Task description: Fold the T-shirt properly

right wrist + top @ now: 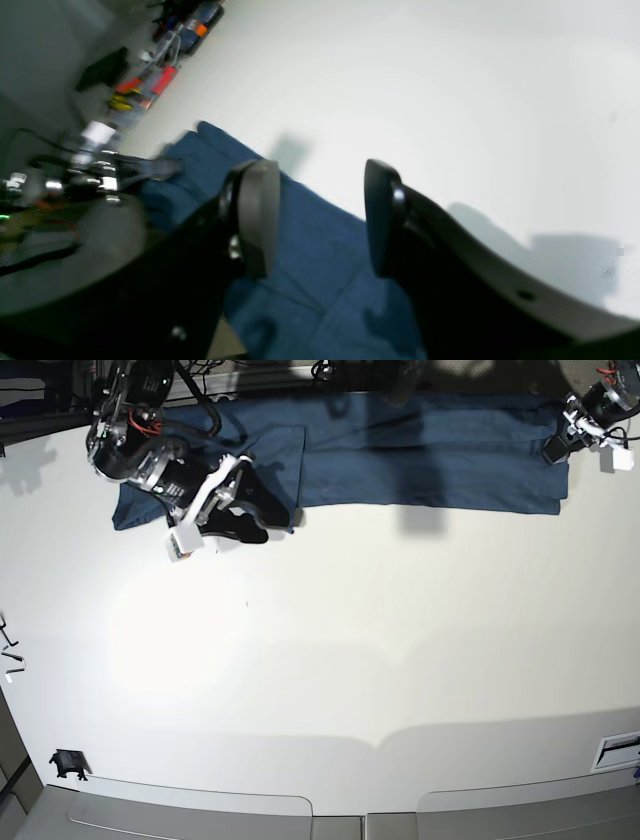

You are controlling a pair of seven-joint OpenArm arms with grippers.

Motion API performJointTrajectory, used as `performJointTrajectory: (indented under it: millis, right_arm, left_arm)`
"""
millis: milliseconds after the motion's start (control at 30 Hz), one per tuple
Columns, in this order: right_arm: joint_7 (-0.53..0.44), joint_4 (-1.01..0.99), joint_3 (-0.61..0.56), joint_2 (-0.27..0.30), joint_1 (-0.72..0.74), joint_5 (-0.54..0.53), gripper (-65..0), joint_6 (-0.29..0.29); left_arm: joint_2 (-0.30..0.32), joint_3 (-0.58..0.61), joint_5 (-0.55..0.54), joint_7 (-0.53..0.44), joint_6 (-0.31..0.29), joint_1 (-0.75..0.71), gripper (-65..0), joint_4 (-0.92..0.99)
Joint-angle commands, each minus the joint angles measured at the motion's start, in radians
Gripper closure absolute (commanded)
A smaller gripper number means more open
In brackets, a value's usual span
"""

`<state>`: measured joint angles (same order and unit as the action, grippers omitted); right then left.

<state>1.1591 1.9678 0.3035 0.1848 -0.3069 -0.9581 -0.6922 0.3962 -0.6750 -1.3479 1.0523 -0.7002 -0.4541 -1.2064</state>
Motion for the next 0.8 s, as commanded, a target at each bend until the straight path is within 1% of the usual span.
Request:
performJointTrajectory:
  millis: [0,100,133,233,300,400,467,500,633,767]
  right_arm:
    - [-0.037,0.020,0.005,0.006,0.008,-0.003,-26.0,-0.006]
    - [-0.073,0.020,0.005,0.006,0.008,0.080,-26.0,-0.006]
    - [-0.086,0.020,0.005,0.006,0.008,0.110,-26.1,0.011]
    - [-0.123,0.020,0.005,0.006,0.008,0.220,-26.0,0.077]
    - [-0.146,0.020,0.005,0.006,0.008,0.312,-26.1,0.141]
    - [-0.180,0.020,0.005,0.006,0.008,0.451,-26.1,0.242]
    - [-0.203,0.020,0.005,0.006,0.008,0.518,-26.0,0.286]
    - [-0.211,0.020,0.005,0.006,0.008,0.545,-26.0,0.301]
    - [-0.236,0.020,0.005,0.006,0.008,0.618,-26.0,0.354]
    - [-0.246,0.020,0.005,0.007,0.008,0.692,-26.1,0.380]
  left_arm:
    - [0.014,-0.003,-0.012,-0.010,0.002,-0.002,0.0,-0.011]
    - [0.013,-0.003,-0.018,-0.002,0.002,-0.005,0.0,-0.061]
    - [0.013,-0.003,-0.018,0.002,0.002,-0.009,0.0,-0.089]
    - [-0.002,-0.003,-0.020,0.033,0.002,-0.021,0.0,-0.194]
    - [-0.028,-0.003,-0.048,0.084,0.002,-0.031,0.0,-0.274]
    - [-0.089,-0.003,-0.136,0.178,0.002,-0.048,0.0,-0.380]
    - [-0.132,0.001,-0.136,0.238,0.002,-0.047,0.0,-0.421]
    - [-0.145,0.012,-0.136,0.243,0.002,-0.047,0.0,-0.433]
    - [-0.167,0.117,-0.136,0.241,0.002,-0.047,0.0,-0.441]
    - [-0.173,0.265,-0.136,0.237,0.002,-0.038,0.0,-0.441]
